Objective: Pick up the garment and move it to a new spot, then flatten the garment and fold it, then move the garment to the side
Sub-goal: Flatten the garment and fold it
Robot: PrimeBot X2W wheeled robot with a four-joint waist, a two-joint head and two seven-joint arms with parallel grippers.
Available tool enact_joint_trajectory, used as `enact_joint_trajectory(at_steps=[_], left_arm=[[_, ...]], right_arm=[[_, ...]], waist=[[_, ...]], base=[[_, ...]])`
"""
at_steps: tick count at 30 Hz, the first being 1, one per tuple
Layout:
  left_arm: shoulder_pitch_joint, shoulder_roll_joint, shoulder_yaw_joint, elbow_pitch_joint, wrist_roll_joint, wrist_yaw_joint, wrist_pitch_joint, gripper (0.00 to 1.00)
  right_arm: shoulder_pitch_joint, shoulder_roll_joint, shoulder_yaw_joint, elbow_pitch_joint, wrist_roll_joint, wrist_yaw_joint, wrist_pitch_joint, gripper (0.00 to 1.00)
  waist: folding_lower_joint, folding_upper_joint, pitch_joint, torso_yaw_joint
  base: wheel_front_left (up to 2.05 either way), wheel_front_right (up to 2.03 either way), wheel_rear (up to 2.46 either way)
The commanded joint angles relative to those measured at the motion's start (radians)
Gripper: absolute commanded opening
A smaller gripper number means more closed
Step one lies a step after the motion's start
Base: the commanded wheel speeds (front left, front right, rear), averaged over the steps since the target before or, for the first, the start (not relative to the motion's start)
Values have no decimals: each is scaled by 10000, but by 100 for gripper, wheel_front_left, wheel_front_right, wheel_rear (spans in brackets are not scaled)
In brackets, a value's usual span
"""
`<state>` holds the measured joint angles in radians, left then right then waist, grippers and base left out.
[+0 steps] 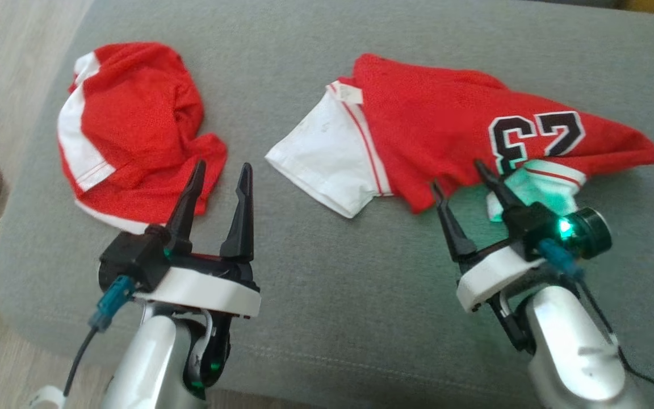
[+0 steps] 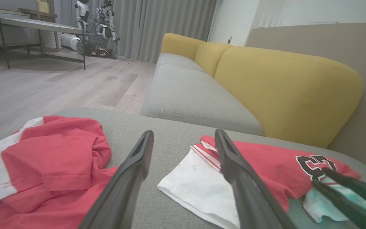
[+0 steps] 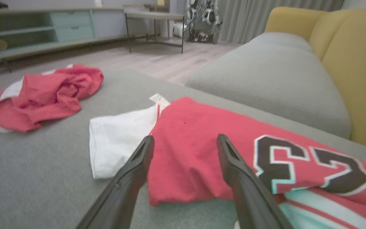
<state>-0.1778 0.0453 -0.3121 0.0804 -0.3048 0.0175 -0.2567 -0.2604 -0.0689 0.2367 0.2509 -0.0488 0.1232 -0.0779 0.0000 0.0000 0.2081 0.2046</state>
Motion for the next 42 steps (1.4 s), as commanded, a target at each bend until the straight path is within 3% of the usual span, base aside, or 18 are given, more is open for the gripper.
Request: enact_joint_trajectory(at_steps=[1,7,8,11,21,22,23,24,33,42], left_arm=[[-418,50,243,-352,-147,77,-51,100],[-446,50,199,-334,-196,147,-51,100],[-426,50,133,-357,-291,179,-51,100],[-448,49,116,-375,-366,237,-51,100],[-476,49,63,-370,-405,335,-51,100],[-490,49,67,-369,-402,338,-51,100],[-504,49,75,-368,-398,342,-51,100],[-515,49,89,-369,-393,345,-51,100],[-491,49,132,-296,-336,320,-51,100],[-229,49,175,-197,-266,274,-51,100]], right_arm=[[-497,-111,396,97,-150,75,129,100],[-963,-154,645,988,-101,75,31,100],[-924,-316,700,1358,-192,75,347,100],[-1114,-377,733,2011,-274,75,616,100],[-1513,-252,667,3166,-232,75,478,100],[-1558,-232,646,3243,-214,75,441,96],[-1608,-210,630,3309,-199,75,407,38],[-1658,-192,611,3349,-207,75,346,0],[-1780,-108,21,3080,-291,75,-410,0],[-1628,-120,-821,1101,-386,75,-591,0]], waist=[[0,0,231,335],[0,0,271,437],[0,0,431,770],[0,0,460,921],[0,0,528,889],[0,0,531,861],[0,0,533,828],[0,0,532,790],[0,0,206,287],[0,0,-530,-465]], base=[[0,0,0],[0,0,0],[0,0,0],[0,0,0],[0,0,0],[0,0,0],[0,0,0],[0,0,0],[0,0,0],[0,0,0]])
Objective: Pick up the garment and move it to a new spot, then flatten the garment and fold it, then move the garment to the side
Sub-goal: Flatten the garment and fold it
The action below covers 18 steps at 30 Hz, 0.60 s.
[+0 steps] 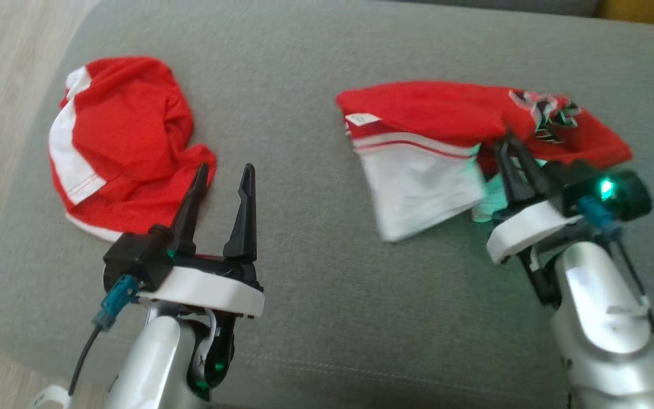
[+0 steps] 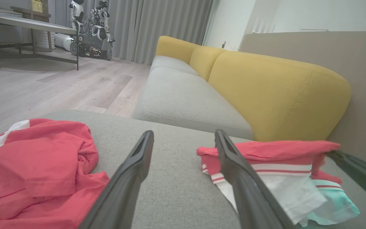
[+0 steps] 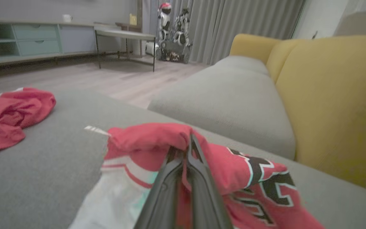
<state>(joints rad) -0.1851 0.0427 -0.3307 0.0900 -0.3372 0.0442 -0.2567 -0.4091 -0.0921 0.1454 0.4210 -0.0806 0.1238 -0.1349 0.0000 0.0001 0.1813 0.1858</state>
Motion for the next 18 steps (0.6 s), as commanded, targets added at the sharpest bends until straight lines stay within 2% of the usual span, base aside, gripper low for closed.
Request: enact_joint_trajectory(at_steps=[1,5,9,18], left_arm=[[-124,76,358,-291,58,3,-51,100],[-26,76,353,-278,79,-24,-51,100],[-29,76,267,-254,111,-70,-51,100],[-122,76,-13,-203,-70,-38,-51,100]], right_arm=[[-99,92,42,-877,-68,69,26,0],[-35,-13,229,-1811,-9,69,191,0],[-314,-203,524,-2083,-50,69,376,0],[-2309,-403,587,-2293,-155,69,293,0]], waist=[[0,-1,-331,-363],[0,-1,-528,-725],[0,-1,-570,-837],[0,-1,-634,-340]], base=[[0,0,0],[0,0,0],[0,0,0],[0,0,0]])
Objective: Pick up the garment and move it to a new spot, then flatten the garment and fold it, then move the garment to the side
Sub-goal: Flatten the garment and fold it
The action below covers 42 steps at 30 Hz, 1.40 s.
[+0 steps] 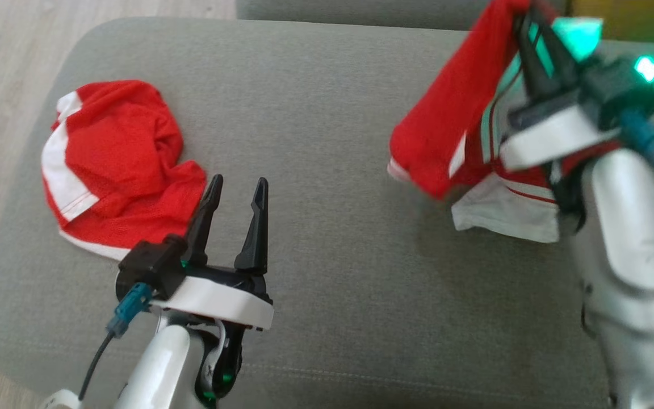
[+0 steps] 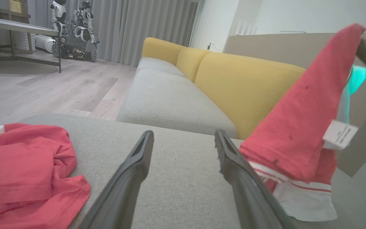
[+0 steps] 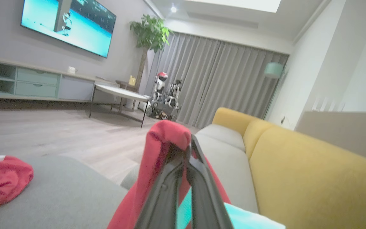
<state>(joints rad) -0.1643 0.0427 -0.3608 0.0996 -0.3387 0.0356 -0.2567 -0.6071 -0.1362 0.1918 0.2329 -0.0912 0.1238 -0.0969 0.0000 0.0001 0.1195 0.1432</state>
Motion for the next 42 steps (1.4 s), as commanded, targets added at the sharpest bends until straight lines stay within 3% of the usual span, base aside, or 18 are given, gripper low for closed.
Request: enact_joint_trajectory(at_steps=[1,7,12,13,14,18,27,36,42], left_arm=[[-307,76,289,-292,-68,58,-51,100],[-141,76,278,-271,-127,83,-51,100],[-176,76,131,-287,-232,112,-51,100],[-189,76,105,-295,-252,124,-51,100],[-198,76,86,-300,-265,138,-51,100],[-231,76,39,-309,-288,165,-51,100],[-162,76,175,-329,-235,229,-51,100],[-155,76,217,-423,-206,174,-51,100],[-127,76,172,-306,-205,118,-51,100]], right_arm=[[-549,25,56,-419,-80,69,-86,0],[-1639,8,-272,-79,-357,69,132,0],[-1988,49,557,1427,-189,69,171,0],[-2042,61,820,1810,-71,69,98,34],[-2069,117,1052,2247,157,69,91,100],[-2354,21,1790,3865,422,69,346,100],[-2519,-243,844,5070,244,69,-169,100],[-1228,-342,-120,4178,252,69,-1000,100],[599,-105,-988,2515,429,69,-1294,100]], waist=[[0,-1,-26,149],[0,-1,-97,529],[0,-1,-42,872],[0,-1,-18,923],[0,-1,8,966],[0,-1,119,1070],[0,-1,35,656],[0,-1,-134,-205],[0,-1,-269,-867]], base=[[0,0,0],[0,0,0],[0,0,0],[0,0,0],[0,0,0],[0,0,0],[0,0,0],[0,0,0],[0,0,0]])
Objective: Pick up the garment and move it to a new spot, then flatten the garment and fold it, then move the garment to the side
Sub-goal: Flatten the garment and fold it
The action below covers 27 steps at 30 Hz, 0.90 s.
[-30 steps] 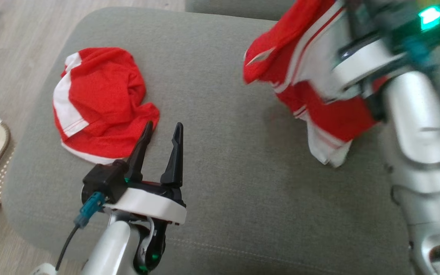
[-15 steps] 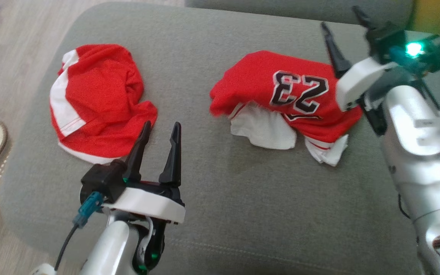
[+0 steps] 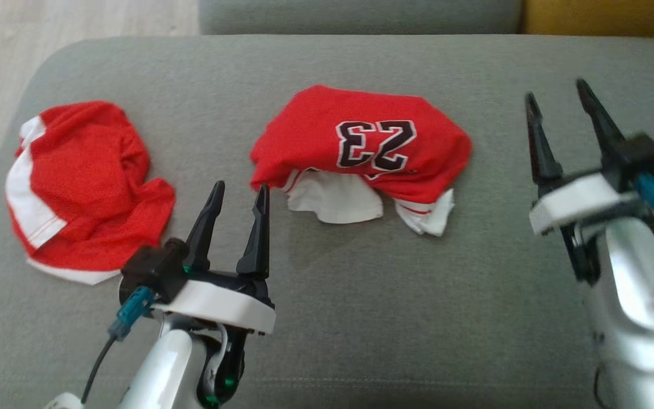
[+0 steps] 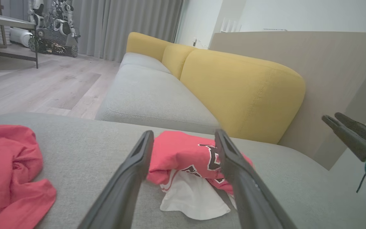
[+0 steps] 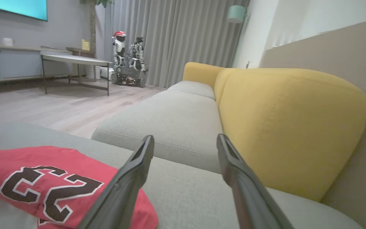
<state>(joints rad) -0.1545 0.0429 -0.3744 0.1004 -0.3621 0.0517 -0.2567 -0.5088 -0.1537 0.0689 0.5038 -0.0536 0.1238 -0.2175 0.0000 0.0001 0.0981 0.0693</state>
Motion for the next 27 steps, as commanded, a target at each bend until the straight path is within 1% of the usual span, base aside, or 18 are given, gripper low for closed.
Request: enact_joint_trajectory(at_steps=[1,5,9,13,15,19,24,27], left_arm=[[-216,74,304,-288,25,-51,-51,100],[-180,74,218,-164,-25,-106,-51,100],[-107,74,95,118,-186,-136,-51,100],[-30,74,-257,792,-211,-225,-51,100],[-57,74,-547,1265,-284,-314,-51,100],[-215,74,-882,1928,-414,-348,-51,100],[-766,74,-856,2785,-601,97,-51,100],[-1261,74,-658,3290,-667,420,-51,100]], right_arm=[[-66,146,63,-515,63,69,-114,100],[1158,535,-509,-1782,151,69,-173,100],[2155,834,-664,-2765,274,69,-164,100],[2602,953,-579,-3261,294,69,-24,100],[2657,992,-514,-3487,309,69,81,100],[2574,1016,-444,-3685,307,69,172,100],[2395,1029,-240,-3831,373,69,183,100],[2338,1031,-95,-3893,464,69,194,100]], waist=[[0,-1,-76,-234],[0,-1,-93,-599],[0,-1,-134,-888],[0,-1,-121,-1109],[0,-1,-60,-1224],[0,-1,89,-1389],[0,-1,347,-1703],[0,-1,536,-1938]], base=[[0,0,0],[0,0,0],[0,0,0],[0,0,0],[0,0,0],[0,0,0],[0,0,0],[0,0,0]])
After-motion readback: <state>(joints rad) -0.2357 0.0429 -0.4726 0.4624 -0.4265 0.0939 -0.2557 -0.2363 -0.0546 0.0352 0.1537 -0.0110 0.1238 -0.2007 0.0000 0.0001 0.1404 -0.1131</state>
